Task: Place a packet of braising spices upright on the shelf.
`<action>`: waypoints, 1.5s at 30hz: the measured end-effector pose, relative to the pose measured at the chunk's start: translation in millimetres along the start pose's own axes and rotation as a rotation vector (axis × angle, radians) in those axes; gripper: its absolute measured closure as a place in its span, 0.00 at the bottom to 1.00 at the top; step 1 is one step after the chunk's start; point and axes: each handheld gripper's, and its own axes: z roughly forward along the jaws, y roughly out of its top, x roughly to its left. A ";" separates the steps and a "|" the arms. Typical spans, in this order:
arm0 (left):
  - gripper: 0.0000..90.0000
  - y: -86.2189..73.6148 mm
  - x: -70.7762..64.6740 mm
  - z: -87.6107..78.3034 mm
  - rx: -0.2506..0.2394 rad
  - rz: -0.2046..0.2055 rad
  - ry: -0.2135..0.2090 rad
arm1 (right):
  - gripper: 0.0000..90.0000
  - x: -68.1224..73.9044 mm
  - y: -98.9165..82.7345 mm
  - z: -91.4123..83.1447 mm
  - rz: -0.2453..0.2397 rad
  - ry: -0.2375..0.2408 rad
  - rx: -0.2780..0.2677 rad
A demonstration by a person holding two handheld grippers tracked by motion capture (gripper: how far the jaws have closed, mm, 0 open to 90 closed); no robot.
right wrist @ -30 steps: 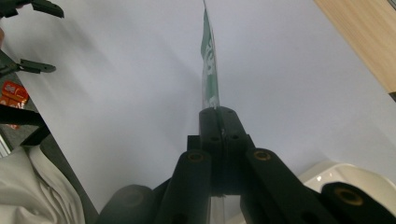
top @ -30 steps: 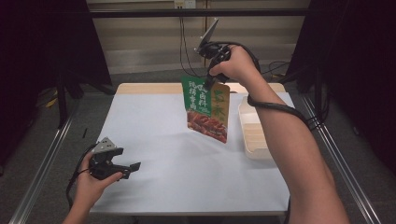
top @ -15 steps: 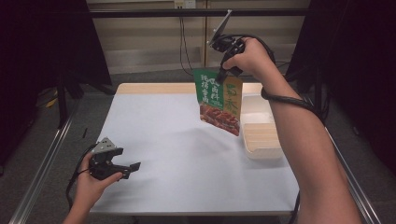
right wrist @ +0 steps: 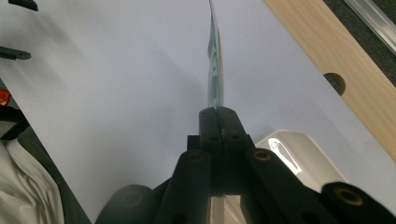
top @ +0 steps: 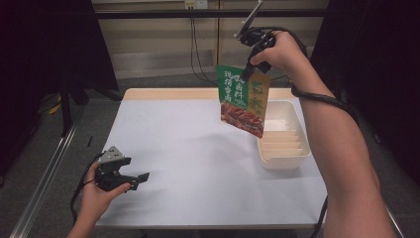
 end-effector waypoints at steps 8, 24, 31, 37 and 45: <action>0.09 -0.1 0.2 0.4 0.005 0.000 0.000 | 1.00 -11.1 -5.5 -7.7 0.007 -0.012 -0.012; 0.09 -0.3 0.7 0.3 0.004 0.002 0.001 | 1.00 -28.3 -19.2 -26.1 0.012 -0.030 -0.042; 0.09 -0.2 0.6 0.3 0.004 0.002 0.004 | 1.00 -38.8 -32.3 -30.7 0.025 -0.049 -0.049; 0.09 -0.2 -0.1 1.2 0.006 -0.003 0.005 | 1.00 -46.4 -39.6 -32.2 0.022 -0.050 -0.049; 0.09 -0.4 -0.2 1.9 0.006 -0.004 0.007 | 1.00 -55.6 -49.6 -35.0 0.034 -0.058 -0.039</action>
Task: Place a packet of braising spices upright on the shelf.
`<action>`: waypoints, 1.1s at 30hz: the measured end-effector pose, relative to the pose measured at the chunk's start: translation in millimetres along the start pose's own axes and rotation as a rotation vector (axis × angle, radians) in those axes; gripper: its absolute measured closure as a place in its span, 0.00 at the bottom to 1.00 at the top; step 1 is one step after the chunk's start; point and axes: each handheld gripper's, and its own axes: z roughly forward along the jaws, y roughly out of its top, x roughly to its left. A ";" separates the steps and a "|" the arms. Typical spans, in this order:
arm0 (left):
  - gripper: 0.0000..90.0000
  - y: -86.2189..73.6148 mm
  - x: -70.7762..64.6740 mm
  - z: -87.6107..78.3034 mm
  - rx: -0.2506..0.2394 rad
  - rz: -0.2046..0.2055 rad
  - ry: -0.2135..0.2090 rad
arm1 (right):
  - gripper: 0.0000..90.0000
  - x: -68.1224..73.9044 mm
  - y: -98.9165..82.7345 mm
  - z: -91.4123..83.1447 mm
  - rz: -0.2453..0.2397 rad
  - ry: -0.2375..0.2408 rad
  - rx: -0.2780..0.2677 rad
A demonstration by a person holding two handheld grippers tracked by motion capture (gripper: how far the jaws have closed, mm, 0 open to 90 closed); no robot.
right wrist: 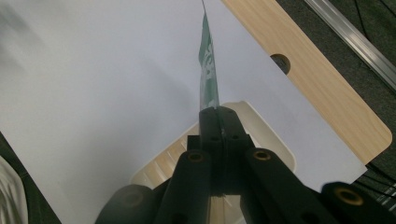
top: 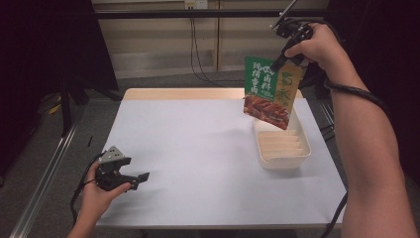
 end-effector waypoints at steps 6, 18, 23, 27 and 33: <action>0.09 0.2 0.8 0.1 0.008 0.008 -0.001 | 1.00 -7.5 -6.2 -3.5 -0.001 -0.011 -0.001; 0.09 0.1 0.9 0.4 0.008 0.008 0.000 | 1.00 -20.1 -17.2 -2.8 0.005 -0.022 0.005; 0.09 0.0 0.5 0.8 0.008 0.005 0.000 | 1.00 -23.3 -19.2 -0.4 -0.001 -0.024 0.018; 0.09 -0.3 0.4 1.0 0.009 0.001 -0.001 | 1.00 -25.2 -20.7 0.1 -0.010 -0.025 0.016; 0.09 -0.3 0.1 0.8 0.007 0.007 0.006 | 1.00 -27.4 -21.5 6.6 -0.020 -0.027 0.014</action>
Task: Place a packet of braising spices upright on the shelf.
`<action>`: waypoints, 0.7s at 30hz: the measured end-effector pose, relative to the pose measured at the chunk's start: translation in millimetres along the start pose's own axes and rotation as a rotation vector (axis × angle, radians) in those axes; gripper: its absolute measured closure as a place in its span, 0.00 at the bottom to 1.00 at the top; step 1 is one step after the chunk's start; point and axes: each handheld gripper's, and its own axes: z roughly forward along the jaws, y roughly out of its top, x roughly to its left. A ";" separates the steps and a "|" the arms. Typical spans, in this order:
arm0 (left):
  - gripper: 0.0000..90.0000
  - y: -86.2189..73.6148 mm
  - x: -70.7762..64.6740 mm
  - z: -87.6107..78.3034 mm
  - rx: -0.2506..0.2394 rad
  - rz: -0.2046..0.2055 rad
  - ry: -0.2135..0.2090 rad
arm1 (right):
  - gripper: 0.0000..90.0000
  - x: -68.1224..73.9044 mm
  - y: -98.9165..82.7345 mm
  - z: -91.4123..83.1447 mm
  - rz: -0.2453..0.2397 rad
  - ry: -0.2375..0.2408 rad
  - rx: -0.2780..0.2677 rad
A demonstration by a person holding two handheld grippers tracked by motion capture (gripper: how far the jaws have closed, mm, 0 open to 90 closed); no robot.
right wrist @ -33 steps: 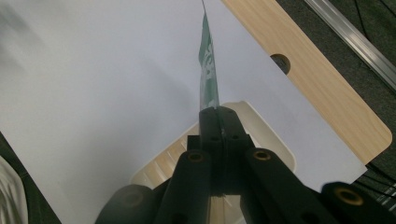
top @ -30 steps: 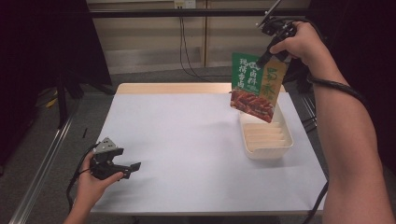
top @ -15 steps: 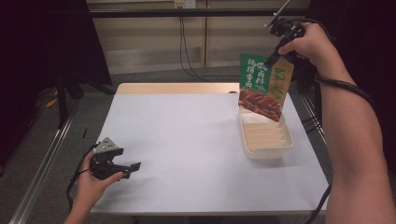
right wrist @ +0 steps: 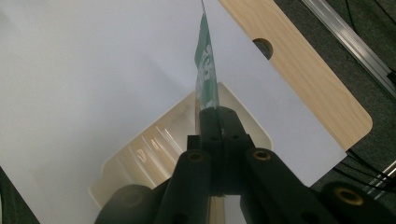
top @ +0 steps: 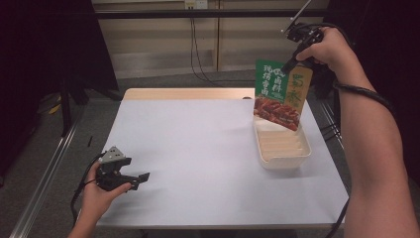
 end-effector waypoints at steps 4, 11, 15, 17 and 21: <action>0.09 -0.3 -0.3 0.0 -0.002 -0.005 0.000 | 1.00 -2.8 -1.0 3.4 0.000 -0.011 -0.004; 0.09 -0.4 -0.6 1.1 0.000 -0.007 -0.006 | 1.00 -5.8 -1.9 5.3 -0.021 -0.030 -0.013; 0.09 -0.4 -0.6 0.8 -0.004 -0.007 -0.001 | 1.00 -5.1 -0.5 4.4 -0.011 -0.010 -0.010; 0.09 -0.5 -1.3 1.4 -0.007 -0.016 -0.004 | 1.00 -5.7 0.0 4.8 -0.026 -0.016 -0.010; 0.09 -0.4 -0.3 0.9 0.006 0.003 -0.007 | 1.00 -6.4 3.5 4.1 -0.023 -0.031 -0.013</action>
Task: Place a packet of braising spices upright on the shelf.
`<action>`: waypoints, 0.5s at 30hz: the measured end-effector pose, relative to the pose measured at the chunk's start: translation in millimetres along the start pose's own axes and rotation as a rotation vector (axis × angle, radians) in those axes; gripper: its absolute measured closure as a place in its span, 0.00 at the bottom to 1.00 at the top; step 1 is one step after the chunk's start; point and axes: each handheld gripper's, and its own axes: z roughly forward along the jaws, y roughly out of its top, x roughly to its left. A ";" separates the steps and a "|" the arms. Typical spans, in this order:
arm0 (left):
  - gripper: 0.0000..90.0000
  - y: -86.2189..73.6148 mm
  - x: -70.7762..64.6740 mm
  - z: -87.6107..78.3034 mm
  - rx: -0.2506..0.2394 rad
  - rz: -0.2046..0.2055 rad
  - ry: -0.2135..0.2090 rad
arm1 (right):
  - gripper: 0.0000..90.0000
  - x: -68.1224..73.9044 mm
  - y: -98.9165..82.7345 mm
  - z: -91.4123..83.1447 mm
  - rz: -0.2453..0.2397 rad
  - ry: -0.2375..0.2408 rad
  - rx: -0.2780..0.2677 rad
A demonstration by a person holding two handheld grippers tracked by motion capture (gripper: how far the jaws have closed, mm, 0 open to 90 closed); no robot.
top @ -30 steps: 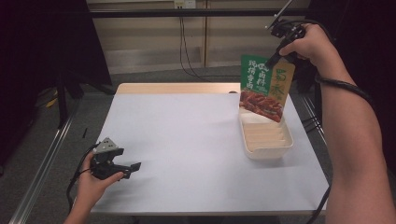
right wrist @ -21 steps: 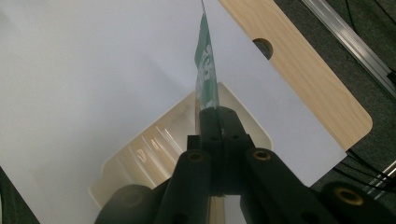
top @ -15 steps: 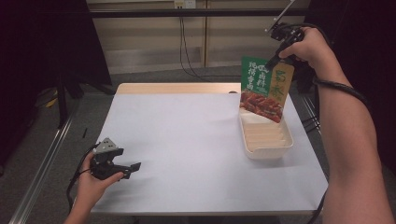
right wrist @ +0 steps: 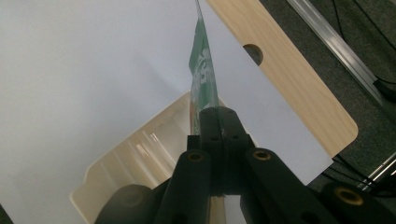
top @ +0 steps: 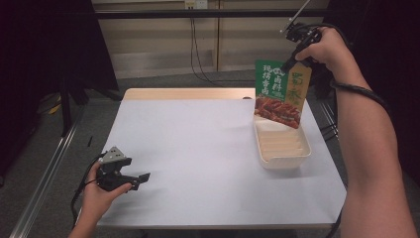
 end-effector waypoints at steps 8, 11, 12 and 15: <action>0.09 -0.6 0.6 -0.1 -0.001 -0.001 0.000 | 1.00 -4.7 -4.0 9.6 0.008 -0.003 0.023; 0.09 -0.5 0.0 -0.8 -0.006 -0.004 0.005 | 1.00 -5.4 -6.7 13.4 0.014 0.006 0.023; 0.09 -0.6 -0.1 -0.9 -0.006 -0.004 0.006 | 1.00 -5.5 -9.4 16.9 0.017 0.010 0.024; 0.09 -0.6 -0.1 -0.9 -0.003 -0.004 0.000 | 1.00 -4.7 -11.1 19.1 0.025 0.020 0.029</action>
